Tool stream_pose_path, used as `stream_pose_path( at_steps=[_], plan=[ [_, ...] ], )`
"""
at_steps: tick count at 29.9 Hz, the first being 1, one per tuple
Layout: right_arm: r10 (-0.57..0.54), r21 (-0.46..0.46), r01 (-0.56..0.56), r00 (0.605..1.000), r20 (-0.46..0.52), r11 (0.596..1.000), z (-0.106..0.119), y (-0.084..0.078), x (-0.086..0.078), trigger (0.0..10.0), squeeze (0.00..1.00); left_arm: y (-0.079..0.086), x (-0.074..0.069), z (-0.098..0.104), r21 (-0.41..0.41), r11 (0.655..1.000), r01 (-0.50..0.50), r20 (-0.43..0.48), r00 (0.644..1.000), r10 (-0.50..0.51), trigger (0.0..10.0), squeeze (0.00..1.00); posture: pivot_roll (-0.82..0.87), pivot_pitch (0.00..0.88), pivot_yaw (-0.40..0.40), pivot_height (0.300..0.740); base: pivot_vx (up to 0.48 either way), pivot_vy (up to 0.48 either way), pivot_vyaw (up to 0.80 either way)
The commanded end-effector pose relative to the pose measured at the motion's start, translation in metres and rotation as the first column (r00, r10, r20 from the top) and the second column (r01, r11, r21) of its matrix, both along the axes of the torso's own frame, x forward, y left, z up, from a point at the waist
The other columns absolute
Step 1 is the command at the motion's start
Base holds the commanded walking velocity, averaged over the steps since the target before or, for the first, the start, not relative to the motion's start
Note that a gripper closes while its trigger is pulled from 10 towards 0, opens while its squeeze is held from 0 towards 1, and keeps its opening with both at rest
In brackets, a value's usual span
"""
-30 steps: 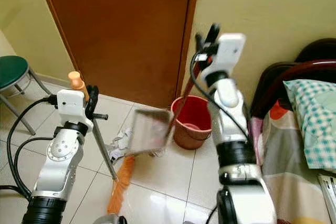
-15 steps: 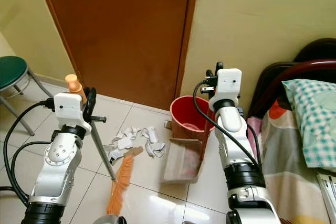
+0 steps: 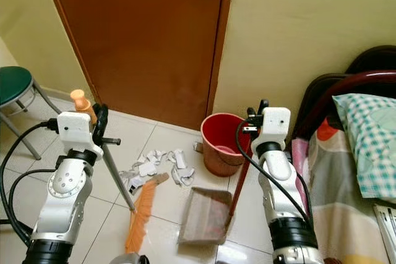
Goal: Sweep floor
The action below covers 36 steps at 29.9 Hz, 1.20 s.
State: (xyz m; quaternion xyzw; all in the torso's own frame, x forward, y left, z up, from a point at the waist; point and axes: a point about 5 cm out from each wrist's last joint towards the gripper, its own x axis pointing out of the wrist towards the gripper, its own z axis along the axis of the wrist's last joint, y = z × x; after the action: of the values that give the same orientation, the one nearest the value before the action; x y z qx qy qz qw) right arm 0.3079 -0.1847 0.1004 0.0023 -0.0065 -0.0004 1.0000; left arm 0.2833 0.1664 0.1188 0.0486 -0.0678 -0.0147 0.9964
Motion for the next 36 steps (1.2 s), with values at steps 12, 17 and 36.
stream_pose_path(
  at_steps=[12,17,36],
  plan=[
    [0.001,-0.001,-0.001,1.0,0.027,1.0,0.0077,0.0015,-0.0044,10.0,0.0,-0.0088,-0.0009,-0.0031,-0.006,0.999,0.044,-0.013,0.999,-0.044,10.0,0.0,-0.02,0.0,-0.024,0.74,0.292,0.0,-0.06],
    [0.012,-0.008,-0.012,1.0,0.018,1.0,0.0065,0.0032,-0.0057,10.0,0.0,-0.0108,-0.0017,-0.0043,-0.014,0.999,0.043,-0.02,0.999,-0.043,10.0,0.0,-0.02,0.0,-0.029,0.74,0.288,0.0,0.0],
    [0.03,-0.017,-0.029,0.999,0.021,0.999,0.009,0.0059,-0.0033,10.0,0.0,-0.0122,-0.0009,-0.0043,-0.023,0.999,0.04,-0.023,0.999,-0.041,10.0,0.0,-0.02,0.0,-0.029,0.74,0.0,0.411,0.0]
  ],
)
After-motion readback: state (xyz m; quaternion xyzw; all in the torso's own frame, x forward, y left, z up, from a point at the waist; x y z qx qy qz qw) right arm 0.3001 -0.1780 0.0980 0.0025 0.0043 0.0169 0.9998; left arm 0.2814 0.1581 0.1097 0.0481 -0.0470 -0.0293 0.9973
